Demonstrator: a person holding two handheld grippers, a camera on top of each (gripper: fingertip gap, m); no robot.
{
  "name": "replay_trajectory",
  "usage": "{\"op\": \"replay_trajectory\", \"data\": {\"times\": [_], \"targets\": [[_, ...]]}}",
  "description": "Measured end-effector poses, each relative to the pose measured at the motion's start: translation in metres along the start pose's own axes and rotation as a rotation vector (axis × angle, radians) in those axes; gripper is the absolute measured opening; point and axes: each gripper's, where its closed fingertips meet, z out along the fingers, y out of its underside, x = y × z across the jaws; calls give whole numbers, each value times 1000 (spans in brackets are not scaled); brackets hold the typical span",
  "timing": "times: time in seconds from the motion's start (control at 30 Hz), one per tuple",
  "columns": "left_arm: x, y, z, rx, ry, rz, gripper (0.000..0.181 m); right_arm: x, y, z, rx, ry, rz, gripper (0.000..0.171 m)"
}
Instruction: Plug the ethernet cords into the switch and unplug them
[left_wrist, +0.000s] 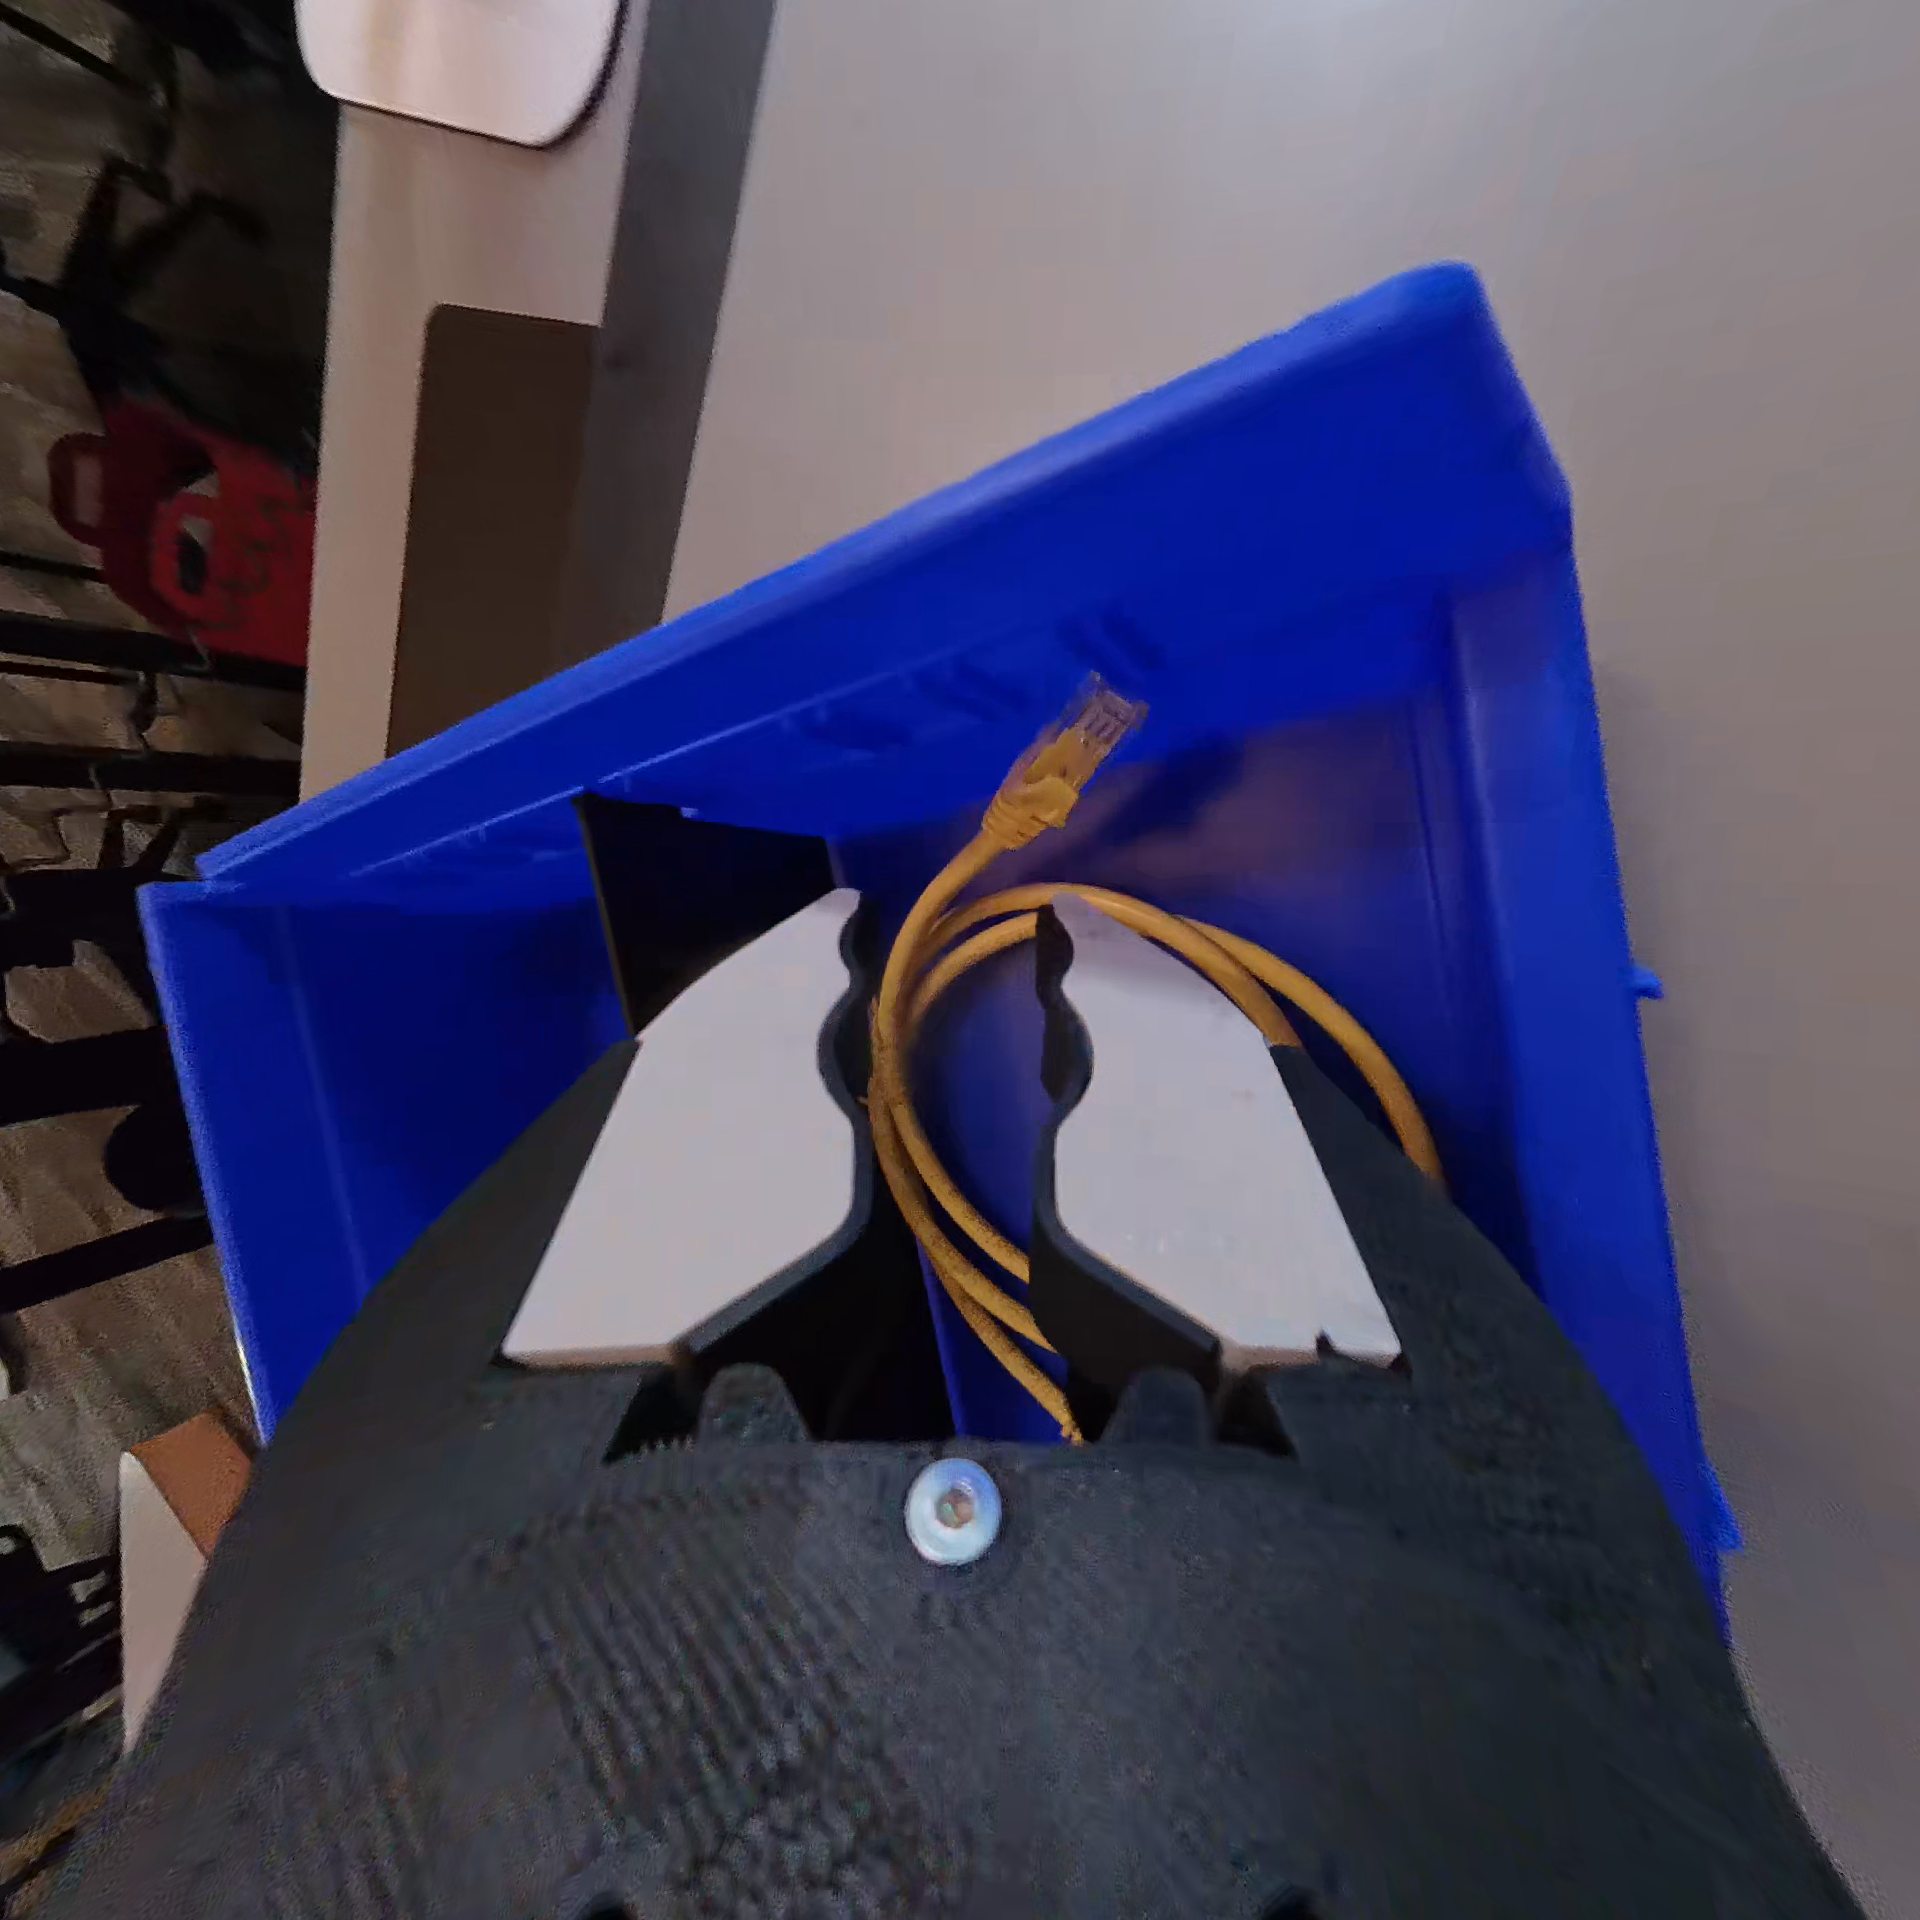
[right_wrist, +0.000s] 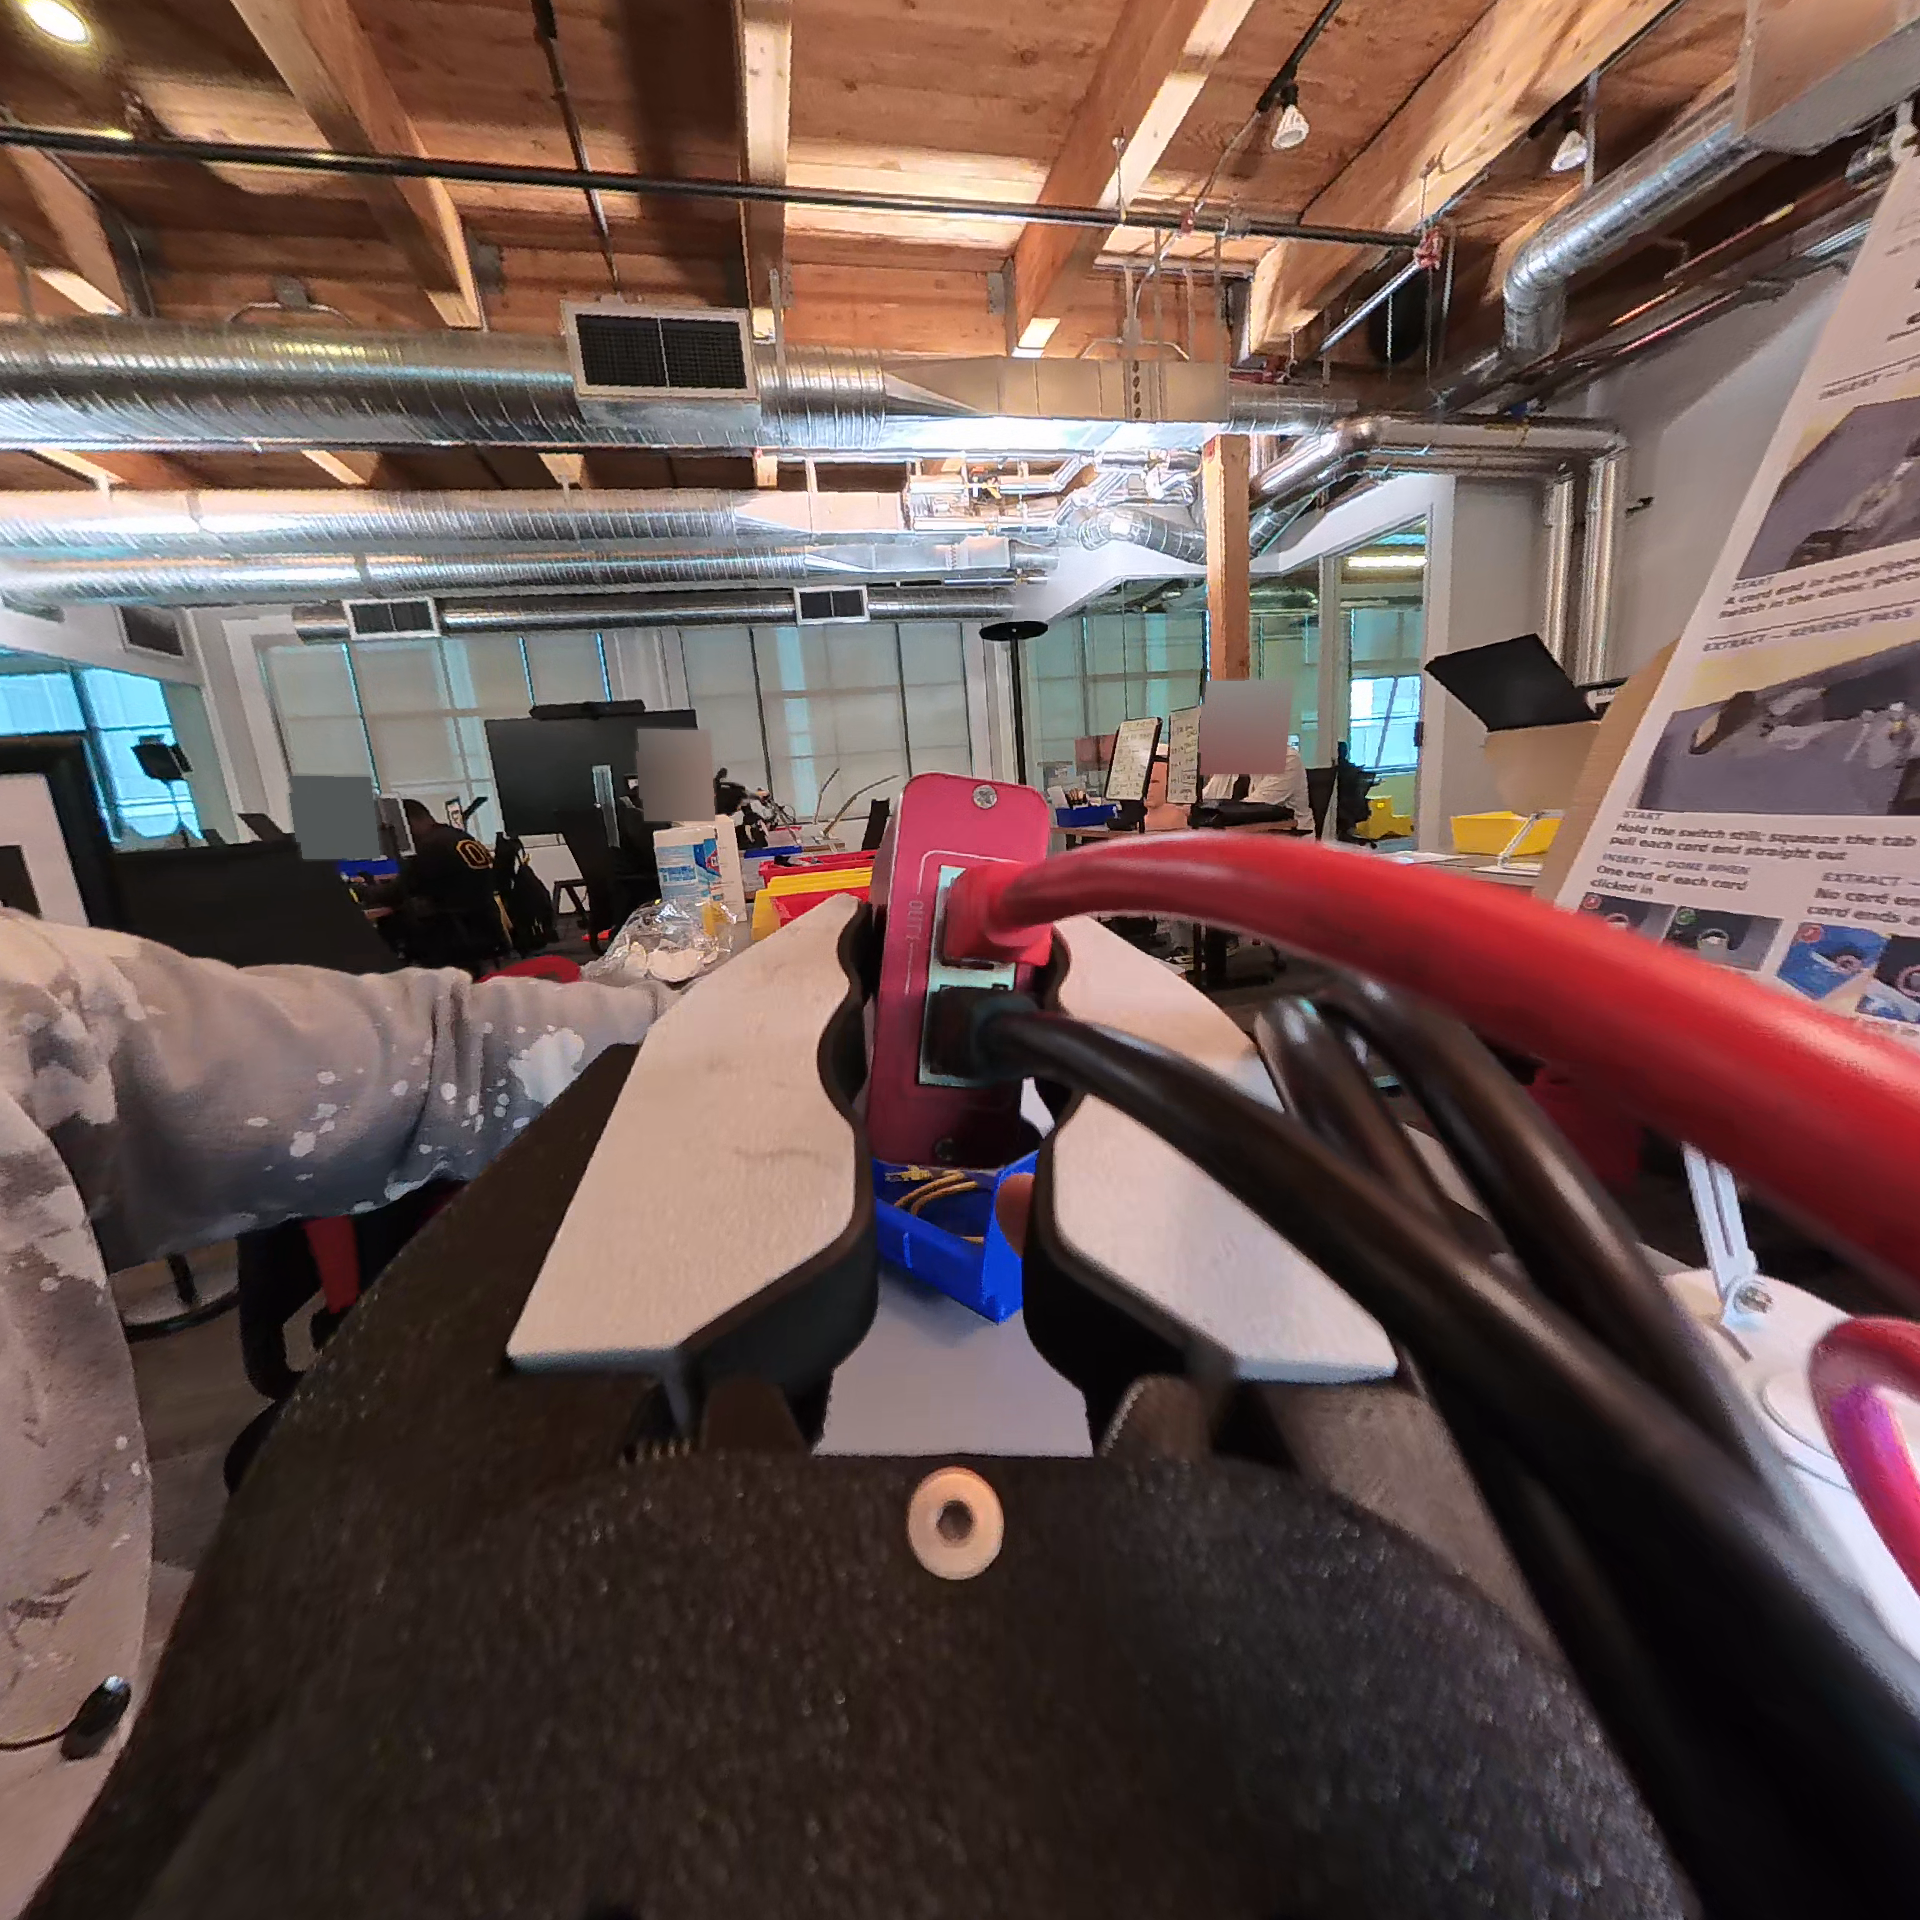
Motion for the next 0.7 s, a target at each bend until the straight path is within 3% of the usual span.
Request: {"op": "replay_trajectory", "data": {"times": [0.03, 0.27, 0.43, 0.57, 0.7], "targets": [[1, 1, 4, -15, 10, 14, 32, 1, 0, -1, 1, 4, 3, 28], [8, 0, 28, -25, 70, 50, 34, 5, -1, -4, 3, 16, 2, 28], [8, 1, 31, -20, 38, 69, 19, 7, -5, -5, 14, 20, 4, 28], [6, -2, 21, -14, 18, 101, 13, 7, -5, -5, 12, 22, 7, 28], [-10, -17, -10, 108, -33, 16, 10, 3, -8, -6, 3, 15, -9, 27]]}}
